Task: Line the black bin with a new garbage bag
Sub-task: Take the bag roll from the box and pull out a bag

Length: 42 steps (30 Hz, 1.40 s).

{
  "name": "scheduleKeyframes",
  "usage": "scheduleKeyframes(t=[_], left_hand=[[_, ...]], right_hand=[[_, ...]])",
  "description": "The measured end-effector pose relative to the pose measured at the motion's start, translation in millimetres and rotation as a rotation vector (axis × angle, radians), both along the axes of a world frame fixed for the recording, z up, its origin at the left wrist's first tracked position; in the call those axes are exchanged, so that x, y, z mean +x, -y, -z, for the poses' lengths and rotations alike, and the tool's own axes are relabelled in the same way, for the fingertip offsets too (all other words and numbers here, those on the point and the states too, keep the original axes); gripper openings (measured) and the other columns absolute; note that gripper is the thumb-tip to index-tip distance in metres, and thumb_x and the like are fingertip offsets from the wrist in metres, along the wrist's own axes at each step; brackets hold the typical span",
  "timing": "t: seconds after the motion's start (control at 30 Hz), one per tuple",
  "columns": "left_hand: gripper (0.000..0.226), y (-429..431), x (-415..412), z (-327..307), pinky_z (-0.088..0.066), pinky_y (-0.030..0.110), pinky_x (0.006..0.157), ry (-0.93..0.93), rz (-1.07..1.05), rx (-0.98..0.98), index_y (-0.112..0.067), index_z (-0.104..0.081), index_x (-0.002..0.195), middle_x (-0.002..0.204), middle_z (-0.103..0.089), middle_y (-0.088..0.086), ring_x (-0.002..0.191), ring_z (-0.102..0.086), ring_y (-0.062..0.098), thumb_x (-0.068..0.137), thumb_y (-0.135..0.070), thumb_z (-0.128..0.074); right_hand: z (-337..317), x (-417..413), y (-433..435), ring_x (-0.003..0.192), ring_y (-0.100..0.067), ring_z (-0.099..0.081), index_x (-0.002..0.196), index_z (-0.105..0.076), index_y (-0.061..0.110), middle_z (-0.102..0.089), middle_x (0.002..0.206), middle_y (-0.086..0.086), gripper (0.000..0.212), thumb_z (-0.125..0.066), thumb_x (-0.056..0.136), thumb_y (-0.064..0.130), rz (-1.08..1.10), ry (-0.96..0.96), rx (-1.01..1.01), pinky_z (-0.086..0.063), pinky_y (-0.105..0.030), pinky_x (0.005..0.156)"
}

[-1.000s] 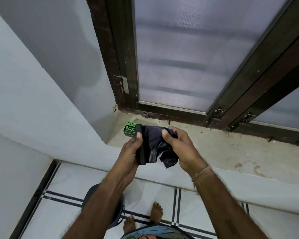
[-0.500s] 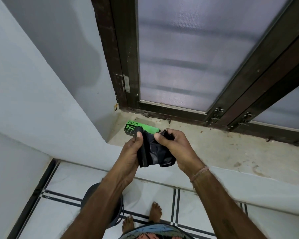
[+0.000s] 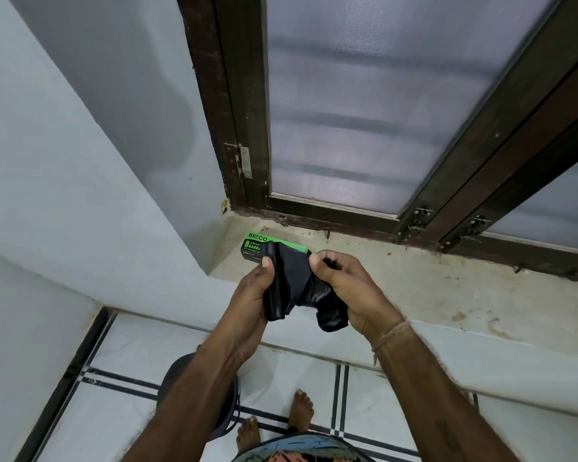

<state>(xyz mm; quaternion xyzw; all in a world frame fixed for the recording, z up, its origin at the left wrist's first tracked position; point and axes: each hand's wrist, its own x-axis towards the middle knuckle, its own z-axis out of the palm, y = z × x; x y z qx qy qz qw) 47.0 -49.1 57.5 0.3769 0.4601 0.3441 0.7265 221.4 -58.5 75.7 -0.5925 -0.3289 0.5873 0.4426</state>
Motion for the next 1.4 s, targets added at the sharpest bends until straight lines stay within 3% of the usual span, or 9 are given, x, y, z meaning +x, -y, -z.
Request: scheduleKeyframes(t=[0.1,0.27,0.4,0.63,0.77,0.9,1.17,1.23,1.4], left_hand=[[0.053,1,1,0,-0.054,0.023,0.061,-0.001,-0.021,-0.006,-0.011,-0.064,0.132,0.109,-0.077,0.007,0.085,-0.072,0.013,0.102,-0.049,-0.043],[0.052,4,5,-2,-0.057,0.047,0.090,0.026,-0.043,-0.051,-0.012,-0.063,0.136,0.127,-0.072,0.015,0.118,-0.068,0.034,0.103,-0.047,-0.044],[0.050,5,6,-3,-0.060,0.038,0.080,0.035,-0.044,-0.044,-0.010,-0.064,0.134,0.125,-0.073,0.018,0.115,-0.069,0.032,0.105,-0.044,-0.043],[0.055,9,9,-4,-0.059,0.029,0.080,0.022,-0.013,-0.008,-0.010,-0.064,0.134,0.124,-0.074,0.013,0.110,-0.072,0.023,0.109,-0.045,-0.030],[0.055,10,10,-7,-0.058,0.041,0.094,0.029,-0.034,-0.036,-0.011,-0.065,0.133,0.125,-0.074,0.012,0.118,-0.070,0.027,0.109,-0.046,-0.029],[0.054,11,12,-6,-0.051,0.051,0.106,0.038,-0.052,-0.060,-0.013,-0.064,0.135,0.129,-0.072,0.011,0.122,-0.067,0.028,0.109,-0.045,-0.030],[0.052,12,16,-6,-0.056,0.049,0.099,0.050,-0.046,-0.037,-0.011,-0.064,0.135,0.126,-0.073,0.017,0.120,-0.068,0.032,0.109,-0.044,-0.034],[0.052,12,16,-4,-0.054,0.055,0.102,0.081,-0.061,-0.053,-0.010,-0.067,0.131,0.122,-0.072,0.020,0.119,-0.068,0.035,0.108,-0.046,-0.037],[0.049,13,20,-4,-0.057,0.052,0.097,0.142,-0.088,-0.068,-0.010,-0.071,0.122,0.090,-0.070,0.005,0.105,-0.066,0.031,0.107,-0.044,-0.040]], right_hand=[[-1,0,0,0.080,-0.017,-0.067,0.097,-0.072,0.006,-0.073,0.087,-0.008,0.020,-0.056,0.105,0.015,0.012,0.069,0.025,-0.057,-0.032,0.073],[-4,-3,3,0.078,-0.013,-0.069,0.110,-0.074,0.003,-0.076,0.090,-0.007,0.034,-0.053,0.106,0.030,-0.012,0.005,0.028,-0.055,-0.020,0.066],[-1,-1,7,0.087,-0.024,-0.075,0.107,-0.076,0.001,-0.079,0.100,-0.018,0.031,-0.073,0.094,0.029,-0.073,-0.009,0.023,-0.058,-0.027,0.077],[5,3,9,0.085,-0.026,-0.068,0.107,-0.072,-0.005,-0.075,0.094,-0.018,0.023,-0.062,0.102,0.015,-0.013,0.017,0.011,-0.054,-0.039,0.078],[4,2,9,0.087,-0.028,-0.070,0.107,-0.074,-0.001,-0.074,0.106,-0.030,0.021,-0.058,0.104,0.012,-0.007,0.043,0.027,-0.056,-0.043,0.082],[1,3,9,0.084,-0.019,-0.073,0.102,-0.075,0.008,-0.079,0.095,-0.014,0.023,-0.053,0.106,0.012,0.017,0.053,0.026,-0.059,-0.032,0.076],[0,12,15,0.087,-0.030,-0.076,0.105,-0.076,0.000,-0.079,0.099,-0.022,0.031,-0.073,0.094,0.029,-0.071,0.020,0.043,-0.062,-0.038,0.081],[3,14,14,0.088,-0.041,-0.073,0.105,-0.076,-0.002,-0.077,0.101,-0.027,0.030,-0.073,0.095,0.026,-0.049,0.016,0.027,-0.059,-0.049,0.082],[2,17,16,0.084,-0.023,-0.074,0.105,-0.075,-0.001,-0.078,0.099,-0.020,0.025,-0.060,0.103,0.019,-0.064,-0.059,0.012,-0.059,-0.028,0.071]])
